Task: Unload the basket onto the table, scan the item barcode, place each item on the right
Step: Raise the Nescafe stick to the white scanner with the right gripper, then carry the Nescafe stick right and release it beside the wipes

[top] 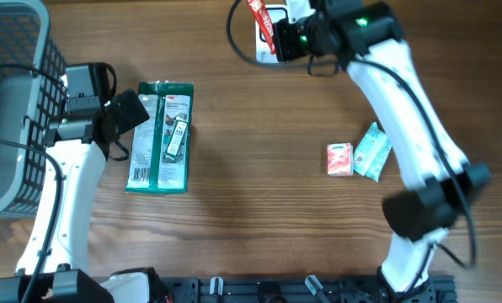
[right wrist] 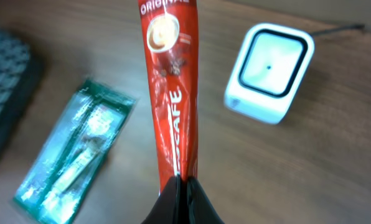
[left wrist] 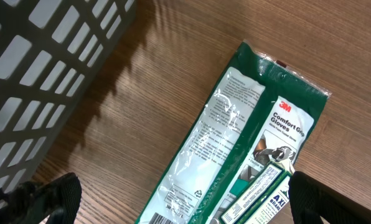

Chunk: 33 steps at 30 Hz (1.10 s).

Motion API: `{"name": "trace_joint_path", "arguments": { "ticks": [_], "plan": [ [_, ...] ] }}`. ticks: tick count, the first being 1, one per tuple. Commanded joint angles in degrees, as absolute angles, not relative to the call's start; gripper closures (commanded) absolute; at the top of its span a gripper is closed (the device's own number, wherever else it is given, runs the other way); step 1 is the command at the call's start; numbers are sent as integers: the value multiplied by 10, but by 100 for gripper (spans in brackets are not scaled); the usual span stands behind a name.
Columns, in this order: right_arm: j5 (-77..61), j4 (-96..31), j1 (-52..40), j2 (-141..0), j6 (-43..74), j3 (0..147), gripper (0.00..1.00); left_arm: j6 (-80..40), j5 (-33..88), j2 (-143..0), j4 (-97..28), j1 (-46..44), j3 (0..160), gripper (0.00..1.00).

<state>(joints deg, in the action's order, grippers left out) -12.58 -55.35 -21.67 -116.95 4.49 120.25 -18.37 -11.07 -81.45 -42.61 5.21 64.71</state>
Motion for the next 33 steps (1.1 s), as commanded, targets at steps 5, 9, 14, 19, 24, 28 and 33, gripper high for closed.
{"name": "trace_joint_path", "arguments": {
  "ticks": [5,9,14,19,24,28,33],
  "plan": [
    [-134,-477,-173,-1306,77,1204,96,-189,-110,-811,-425,54,649,0],
    [-154,-446,-164,-1348,77,1204,96,-189,-110,-811,-425,54,649,0],
    [-154,-420,-161,-1364,76,1204,96,-189,-110,-811,-425,54,649,0],
    [-153,-411,-161,-1364,77,1204,96,-189,-110,-811,-425,54,649,0],
    [-148,-412,-161,-1365,104,1197,96,-189,-110,-811,-425,54,649,0],
    [-147,-425,-161,-1365,111,1197,96,-189,-110,-811,-425,54,649,0],
    [-147,-458,-158,-1293,104,1198,95,-189,-110,-811,-425,54,649,0]
  ]
}}
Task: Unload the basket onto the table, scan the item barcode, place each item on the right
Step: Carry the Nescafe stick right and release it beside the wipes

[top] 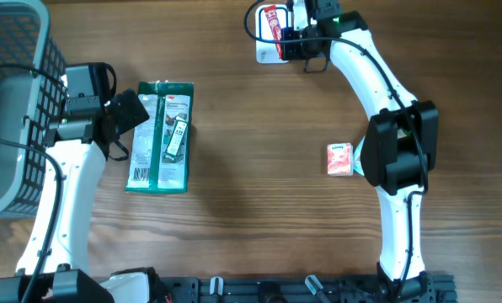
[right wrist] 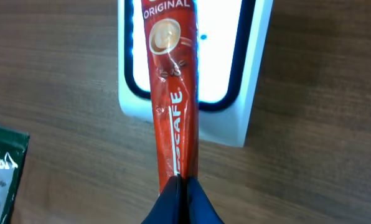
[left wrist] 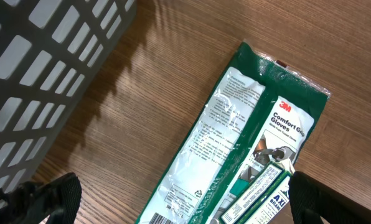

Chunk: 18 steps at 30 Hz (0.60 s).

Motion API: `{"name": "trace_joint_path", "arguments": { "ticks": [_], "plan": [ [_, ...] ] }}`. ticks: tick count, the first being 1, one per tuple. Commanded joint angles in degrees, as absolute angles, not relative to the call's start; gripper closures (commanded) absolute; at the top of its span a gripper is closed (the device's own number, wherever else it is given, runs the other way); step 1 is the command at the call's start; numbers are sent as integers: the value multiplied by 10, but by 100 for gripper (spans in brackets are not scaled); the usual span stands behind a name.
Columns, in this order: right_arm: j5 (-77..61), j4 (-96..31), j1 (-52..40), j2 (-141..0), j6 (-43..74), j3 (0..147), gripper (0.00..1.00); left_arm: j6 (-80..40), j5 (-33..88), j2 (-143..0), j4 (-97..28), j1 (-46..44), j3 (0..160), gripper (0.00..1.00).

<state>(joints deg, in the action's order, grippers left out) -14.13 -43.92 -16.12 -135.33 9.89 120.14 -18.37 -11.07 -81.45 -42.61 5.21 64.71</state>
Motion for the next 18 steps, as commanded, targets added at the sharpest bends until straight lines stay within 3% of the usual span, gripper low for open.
{"name": "trace_joint_path", "arguments": {
  "ticks": [1,11,18],
  "plan": [
    [-147,-474,-157,-1271,103,1198,96,-189,-110,-811,-425,54,649,0],
    [-54,-755,-142,-1044,55,1198,96,-189,-110,-811,-425,54,649,0],
    [-22,-875,-89,-1020,53,1168,96,-189,-110,-811,-425,54,649,0]
  ]
}}
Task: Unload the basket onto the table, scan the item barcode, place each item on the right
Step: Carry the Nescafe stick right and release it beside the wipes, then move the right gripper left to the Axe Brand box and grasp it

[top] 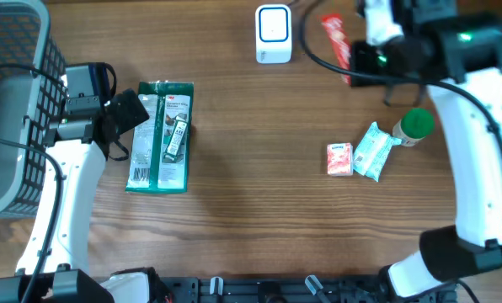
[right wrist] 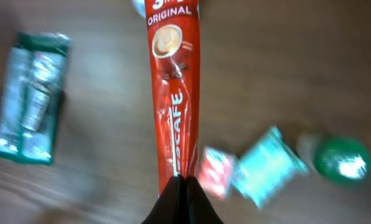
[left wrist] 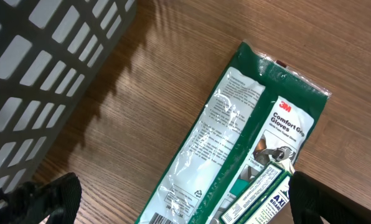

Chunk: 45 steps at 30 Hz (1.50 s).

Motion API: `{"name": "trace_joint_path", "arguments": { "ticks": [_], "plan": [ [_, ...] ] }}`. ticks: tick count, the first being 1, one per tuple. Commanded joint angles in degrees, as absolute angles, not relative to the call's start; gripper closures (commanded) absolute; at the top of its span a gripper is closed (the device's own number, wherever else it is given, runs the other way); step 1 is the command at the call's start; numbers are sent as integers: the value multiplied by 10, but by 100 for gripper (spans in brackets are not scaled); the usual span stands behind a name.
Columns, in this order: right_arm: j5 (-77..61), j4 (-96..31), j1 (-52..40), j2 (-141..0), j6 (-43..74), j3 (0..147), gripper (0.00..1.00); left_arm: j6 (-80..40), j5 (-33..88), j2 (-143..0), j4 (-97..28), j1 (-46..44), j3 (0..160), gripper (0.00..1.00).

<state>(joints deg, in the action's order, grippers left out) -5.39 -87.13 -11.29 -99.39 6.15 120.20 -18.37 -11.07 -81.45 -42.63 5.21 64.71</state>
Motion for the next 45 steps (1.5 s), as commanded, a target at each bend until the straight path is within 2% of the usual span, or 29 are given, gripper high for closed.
{"name": "trace_joint_path", "arguments": {
  "ticks": [1,6,11,15,16,18,19,21,25,29,32,36,41,42,43,44,45],
  "plan": [
    [-22,-871,-80,-1020,53,1144,96,-189,-110,-811,-425,54,649,0],
    [-21,-831,-62,-1020,53,995,96,-189,-110,-811,-425,54,649,0],
    [-8,-736,-62,-1020,53,822,96,-189,-110,-811,-425,54,649,0],
    [28,-668,-62,-1020,64,743,96,-189,-110,-811,-425,54,649,0],
    [27,-665,-62,-1020,64,739,91,-189,-110,-811,-425,54,649,0],
    [26,-666,-62,-1020,64,746,64,-189,-110,-811,-425,54,649,0],
    [26,-674,-62,-1020,64,755,56,-189,-110,-811,-425,54,649,0],
    [26,-693,-62,-1020,64,780,48,-189,-110,-811,-425,54,649,0],
    [-14,-737,-64,-1020,60,853,46,-189,-110,-811,-425,54,649,0],
    [-214,-736,-79,-1016,33,908,53,-189,-110,-811,-425,54,649,0],
    [-342,-673,-107,-1014,33,905,56,-189,-110,-811,-425,54,649,0],
    [-340,-539,-170,-1015,148,879,55,-189,-110,-811,-425,54,649,0],
    [-239,-363,-276,-1019,345,827,41,-189,-110,-811,-425,54,649,0],
    [-215,-323,-299,-1019,377,814,35,-189,-110,-811,-425,54,649,0],
    [-192,-284,-323,-1019,404,799,25,-189,-110,-811,-425,54,649,0],
    [-174,-250,-342,-1019,420,787,23,-189,-110,-811,-425,54,649,0],
    [-153,-204,-365,-1021,430,771,15,-189,-110,-811,-425,54,649,0]
  ]
}}
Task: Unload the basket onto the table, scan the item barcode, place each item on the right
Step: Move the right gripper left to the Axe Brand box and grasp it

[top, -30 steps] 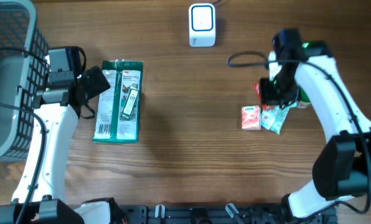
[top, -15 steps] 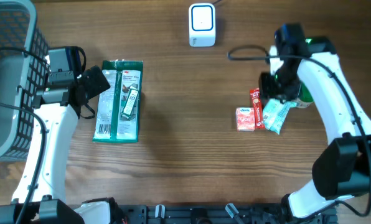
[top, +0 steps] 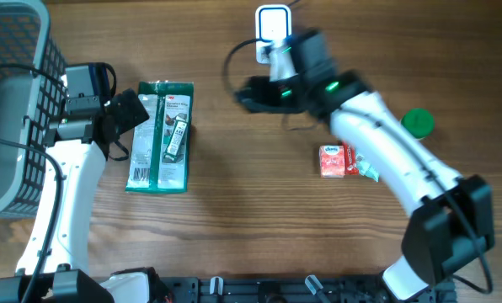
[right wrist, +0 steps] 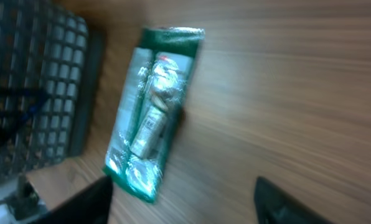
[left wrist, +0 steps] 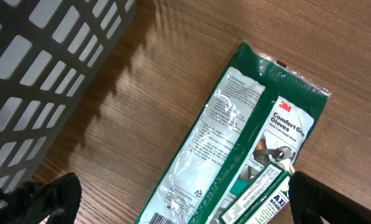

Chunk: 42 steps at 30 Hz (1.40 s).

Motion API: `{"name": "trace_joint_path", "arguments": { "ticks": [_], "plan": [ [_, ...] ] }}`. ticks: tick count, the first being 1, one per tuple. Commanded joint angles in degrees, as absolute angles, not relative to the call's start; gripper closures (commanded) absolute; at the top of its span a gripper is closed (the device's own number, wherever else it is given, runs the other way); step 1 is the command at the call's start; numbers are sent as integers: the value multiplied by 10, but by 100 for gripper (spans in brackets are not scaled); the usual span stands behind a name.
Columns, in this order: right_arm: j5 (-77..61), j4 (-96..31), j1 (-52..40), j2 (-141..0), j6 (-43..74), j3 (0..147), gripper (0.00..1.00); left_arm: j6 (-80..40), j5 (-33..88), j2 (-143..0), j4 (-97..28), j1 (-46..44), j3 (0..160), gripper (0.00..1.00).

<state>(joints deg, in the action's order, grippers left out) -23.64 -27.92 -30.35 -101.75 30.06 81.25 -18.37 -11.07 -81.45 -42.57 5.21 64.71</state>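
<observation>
The white scanner [top: 273, 23] stands at the table's far edge. A green glove pack [top: 160, 136] lies flat at the left, its barcode end toward the front edge. My left gripper [left wrist: 179, 200] hangs open over this pack [left wrist: 235, 146]. My right gripper [top: 244, 91] is open and empty just left of and in front of the scanner, facing the glove pack [right wrist: 153, 134]; its fingers [right wrist: 79, 205] stand wide apart. The red coffee stick does not show in any view.
A grey mesh basket [top: 11, 109] fills the far left. A red tissue packet [top: 333, 160] lies right of centre, with a teal packet [top: 366, 171] mostly hidden under my right arm. A green cap [top: 417, 123] sits further right.
My right gripper held the red coffee stick to the right of the scanner; now it is open and empty, left of the scanner. The stick is out of view. The left arm has not moved.
My right gripper held the red stick up near the scanner, then over the lit scanner window, then off to the scanner's right above the small packets. Now it is open without the stick, facing the glove pack. The left gripper stayed open over that pack throughout.
</observation>
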Motion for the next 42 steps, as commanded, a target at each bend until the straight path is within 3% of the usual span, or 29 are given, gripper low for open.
{"name": "trace_joint_path", "arguments": {
  "ticks": [1,3,6,20,35,42],
  "plan": [
    [-135,-164,-387,-1023,432,757,12,-189,-110,-811,-425,54,649,0],
    [-97,-101,-425,-1038,442,735,14,-189,-110,-811,-425,54,649,0],
    [-42,-68,-463,-1072,488,726,32,-189,-110,-811,-425,54,649,0],
    [-11,100,-517,-1215,501,727,33,-189,-110,-811,-425,54,649,0],
    [37,174,-538,-1252,516,728,41,-189,-110,-811,-425,54,649,0],
    [80,167,-559,-1253,516,728,39,-189,-110,-811,-425,54,649,0]
  ]
}}
